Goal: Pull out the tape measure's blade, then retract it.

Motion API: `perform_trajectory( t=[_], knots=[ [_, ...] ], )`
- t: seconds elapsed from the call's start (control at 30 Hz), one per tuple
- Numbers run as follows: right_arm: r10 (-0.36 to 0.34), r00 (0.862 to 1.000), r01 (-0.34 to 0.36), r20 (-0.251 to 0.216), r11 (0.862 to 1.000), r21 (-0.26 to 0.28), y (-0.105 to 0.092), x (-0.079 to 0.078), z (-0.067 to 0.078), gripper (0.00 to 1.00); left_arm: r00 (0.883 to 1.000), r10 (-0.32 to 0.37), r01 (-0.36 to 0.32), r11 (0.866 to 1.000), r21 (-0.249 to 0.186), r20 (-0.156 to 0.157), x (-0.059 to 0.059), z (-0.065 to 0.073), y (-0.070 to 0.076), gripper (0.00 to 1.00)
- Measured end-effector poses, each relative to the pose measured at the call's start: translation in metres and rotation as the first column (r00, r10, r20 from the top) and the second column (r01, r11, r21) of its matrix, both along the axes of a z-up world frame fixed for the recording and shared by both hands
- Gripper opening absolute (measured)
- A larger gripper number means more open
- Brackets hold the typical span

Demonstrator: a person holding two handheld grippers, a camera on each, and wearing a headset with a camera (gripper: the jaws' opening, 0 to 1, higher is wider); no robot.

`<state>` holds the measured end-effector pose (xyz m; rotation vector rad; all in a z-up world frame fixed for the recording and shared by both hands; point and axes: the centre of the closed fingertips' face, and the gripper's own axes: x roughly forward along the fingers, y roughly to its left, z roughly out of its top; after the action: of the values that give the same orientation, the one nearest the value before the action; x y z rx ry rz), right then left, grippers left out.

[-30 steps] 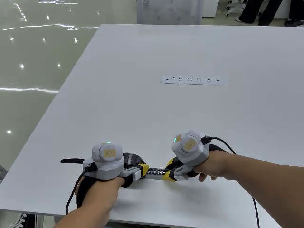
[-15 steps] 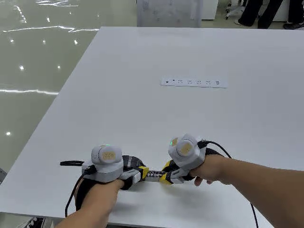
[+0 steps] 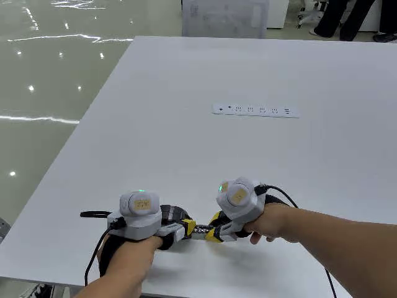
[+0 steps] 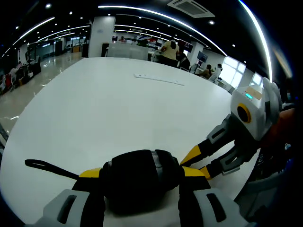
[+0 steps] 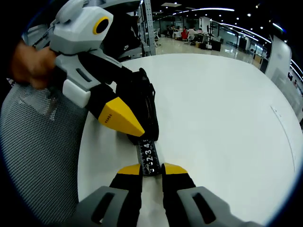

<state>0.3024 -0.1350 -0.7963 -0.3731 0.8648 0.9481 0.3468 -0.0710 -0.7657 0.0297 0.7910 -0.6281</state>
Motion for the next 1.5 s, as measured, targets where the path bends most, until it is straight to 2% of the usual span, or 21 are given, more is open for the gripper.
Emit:
perform_trajectory(
  t=[1.03,1.23,1.37,1.5],
  knots=[
    [0.057,0.998,-0.057,0.008,0.998,-0.023,0.028,0.012,0.0,0.14,1.0,-0.005,0.005,1.0,-0.02,-0.012,0.0,0.001,0.0,0.58],
    [0.05,0.999,-0.05,0.01,0.998,-0.025,0.026,0.01,0.0,0.15,1.0,-0.009,0.008,1.0,-0.015,-0.009,-0.001,0.001,0.0,0.58],
    [0.069,0.997,-0.068,0.019,0.997,-0.045,0.023,0.008,-0.002,0.15,1.0,-0.008,0.008,1.0,-0.015,-0.009,0.0,0.001,-0.001,0.58],
    [0.081,0.996,-0.079,0.034,0.996,-0.035,0.021,0.007,0.001,0.14,1.0,-0.005,0.005,1.0,-0.016,-0.01,0.0,0.001,-0.001,0.58]
  ],
)
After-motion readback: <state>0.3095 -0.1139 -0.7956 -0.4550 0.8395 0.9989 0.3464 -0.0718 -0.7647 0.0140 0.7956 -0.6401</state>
